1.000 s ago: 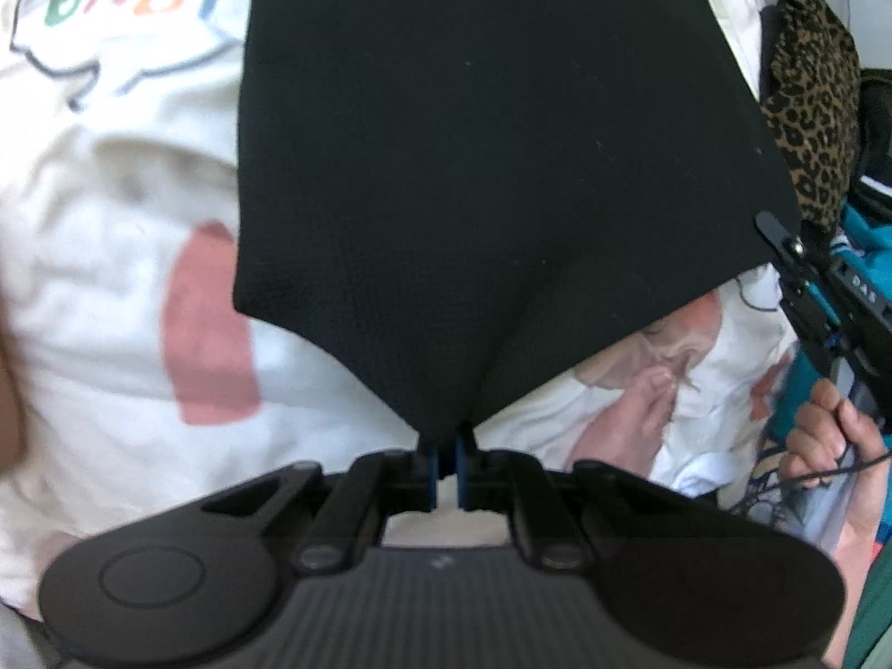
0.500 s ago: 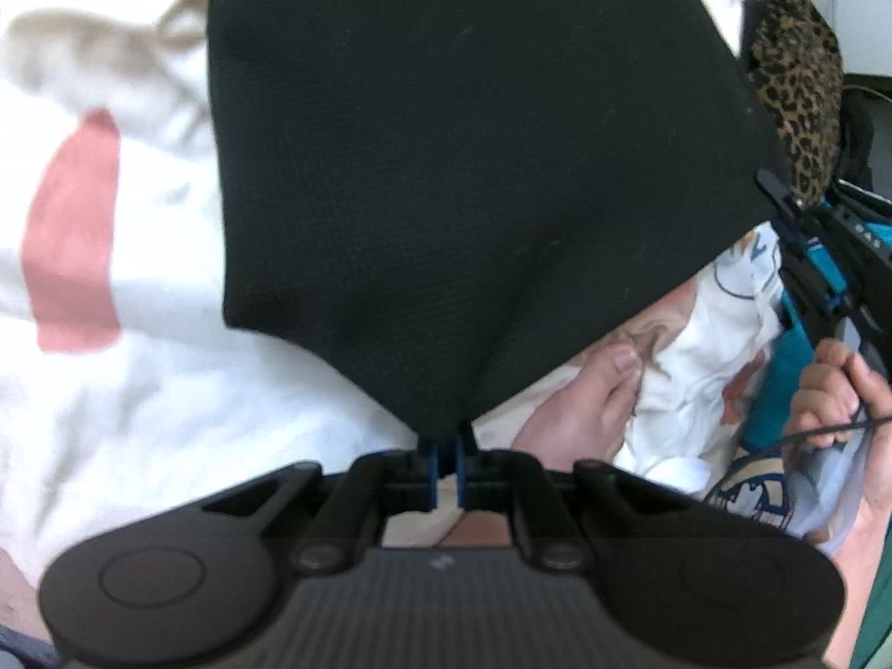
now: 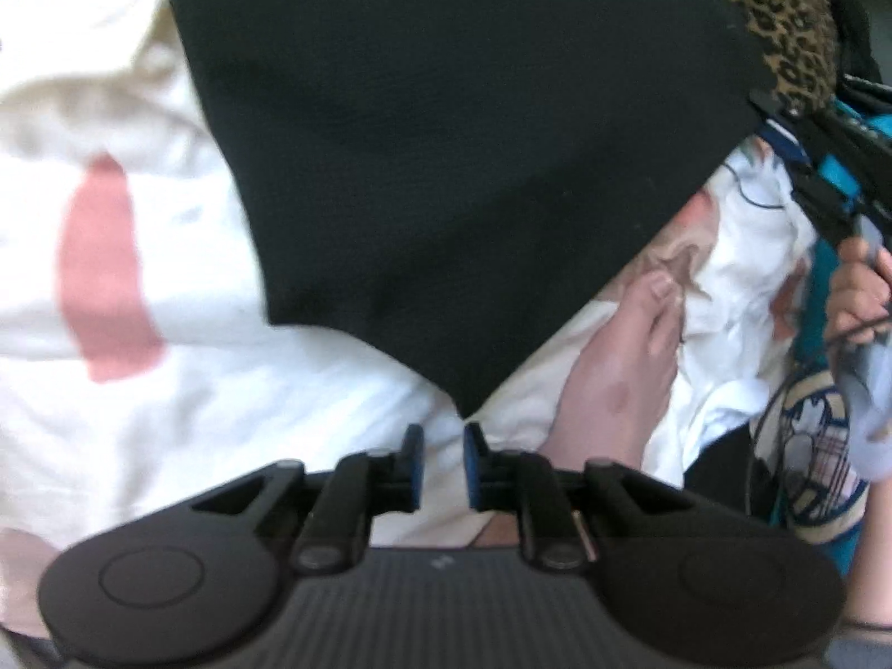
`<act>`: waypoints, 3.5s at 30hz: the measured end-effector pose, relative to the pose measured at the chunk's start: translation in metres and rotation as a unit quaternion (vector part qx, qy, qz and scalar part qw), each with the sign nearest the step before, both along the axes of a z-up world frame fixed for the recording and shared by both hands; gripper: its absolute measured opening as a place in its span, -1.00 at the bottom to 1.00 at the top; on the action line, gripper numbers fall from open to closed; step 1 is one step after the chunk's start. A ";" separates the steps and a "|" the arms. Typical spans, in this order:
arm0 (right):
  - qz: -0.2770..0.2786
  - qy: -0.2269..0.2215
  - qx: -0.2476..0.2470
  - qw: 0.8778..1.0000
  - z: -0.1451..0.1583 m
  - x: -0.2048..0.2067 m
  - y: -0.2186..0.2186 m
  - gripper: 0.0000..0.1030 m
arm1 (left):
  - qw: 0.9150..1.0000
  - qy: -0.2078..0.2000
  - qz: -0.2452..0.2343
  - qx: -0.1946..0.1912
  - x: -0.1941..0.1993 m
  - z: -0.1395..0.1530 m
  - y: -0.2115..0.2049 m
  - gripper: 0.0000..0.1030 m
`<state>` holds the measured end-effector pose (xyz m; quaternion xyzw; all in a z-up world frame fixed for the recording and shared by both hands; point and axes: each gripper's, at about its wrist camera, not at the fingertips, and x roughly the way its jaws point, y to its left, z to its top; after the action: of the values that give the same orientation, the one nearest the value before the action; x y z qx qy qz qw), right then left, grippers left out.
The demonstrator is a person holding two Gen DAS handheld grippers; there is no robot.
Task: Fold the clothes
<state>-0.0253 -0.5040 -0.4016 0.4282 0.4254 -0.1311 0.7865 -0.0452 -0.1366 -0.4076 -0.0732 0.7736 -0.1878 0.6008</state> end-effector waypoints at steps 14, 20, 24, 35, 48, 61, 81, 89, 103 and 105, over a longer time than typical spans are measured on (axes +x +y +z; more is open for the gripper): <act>-0.007 -0.002 0.000 1.000 0.014 -0.008 0.013 -0.62 | 0.972 -0.172 -0.155 -0.024 0.150 0.123 0.001 -0.56; -0.004 -0.002 -0.007 1.000 0.017 -0.008 0.012 -0.39 | 0.944 -0.210 -0.250 -0.052 0.196 0.106 -0.074 -0.33; -0.014 0.006 -0.014 1.000 0.014 -0.009 0.014 -0.39 | 0.930 -0.228 -0.281 -0.069 0.230 0.103 -0.068 -0.31; 0.001 0.043 -0.055 0.998 0.030 -0.013 0.028 -0.39 | 0.904 -0.269 -0.308 -0.121 0.243 0.071 -0.038 0.10; -0.018 0.028 -0.078 0.996 0.032 -0.006 0.026 -0.23 | 0.918 -0.286 -0.234 -0.145 0.236 0.056 -0.013 0.09; -0.003 0.032 -0.086 0.996 0.026 0.006 0.040 -0.23 | 0.917 -0.276 -0.243 -0.154 0.235 0.049 -0.012 -0.85; 0.000 0.023 -0.077 0.997 0.022 0.000 0.042 -0.23 | 0.932 -0.255 -0.178 -0.185 0.253 0.042 0.002 -0.13; 0.002 0.028 -0.077 0.997 0.020 0.002 0.044 -0.23 | 0.936 -0.236 -0.196 -0.172 0.253 0.023 -0.017 -0.65; 0.030 0.019 -0.046 0.998 0.011 -0.007 0.054 -0.14 | 0.933 -0.245 -0.206 -0.162 0.262 0.021 -0.008 -0.87; 0.035 0.023 -0.032 0.999 0.004 -0.009 0.056 -0.11 | 0.936 -0.232 -0.205 -0.167 0.264 0.009 -0.008 -0.83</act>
<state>-0.0343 -0.4484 -0.3973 0.3847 0.4534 -0.1272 0.7939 0.2187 -0.1446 -0.3981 0.0329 0.5689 -0.4447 0.6910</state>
